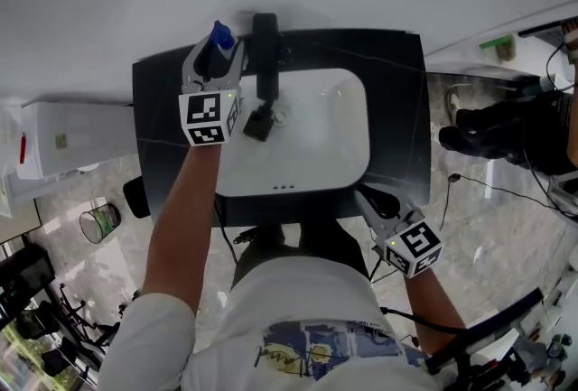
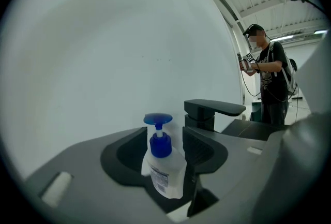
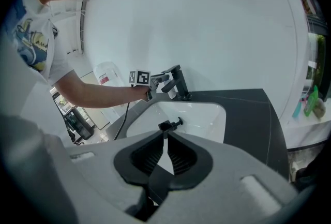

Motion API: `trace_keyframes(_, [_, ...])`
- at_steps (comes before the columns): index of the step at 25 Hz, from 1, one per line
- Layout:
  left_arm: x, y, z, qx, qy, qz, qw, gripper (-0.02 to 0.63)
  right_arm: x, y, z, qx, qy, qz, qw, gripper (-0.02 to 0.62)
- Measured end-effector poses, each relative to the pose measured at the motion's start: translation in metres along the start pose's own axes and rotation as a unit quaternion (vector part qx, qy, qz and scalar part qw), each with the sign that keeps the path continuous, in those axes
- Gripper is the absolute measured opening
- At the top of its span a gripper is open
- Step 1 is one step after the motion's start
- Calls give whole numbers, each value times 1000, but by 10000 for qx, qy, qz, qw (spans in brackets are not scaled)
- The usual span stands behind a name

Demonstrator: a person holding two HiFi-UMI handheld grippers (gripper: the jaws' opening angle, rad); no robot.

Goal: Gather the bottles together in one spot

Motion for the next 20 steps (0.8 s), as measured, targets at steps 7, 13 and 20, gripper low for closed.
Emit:
trace_keyframes(7, [0, 15, -1, -21, -30, 66, 10000, 253, 7, 0, -1, -51, 29, -28, 10000, 25])
trace_keyframes(13, [-7, 58, -17, 322, -164, 173, 9992, 247, 19, 2, -6, -151, 4, -82, 9999, 25])
trace_keyframes(20, [-43, 86, -77, 1543, 227, -137, 9877, 233, 30, 2, -12, -257, -88, -91, 9996, 25])
Point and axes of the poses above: the fingertips, and each gripper's own axes: y backward along the fingers, x to its left, z out of its top, the point moved 7 cm from there along y, backward along the fingers, and after that the axes turned 3 degrees about z, right-handed, at the moved point
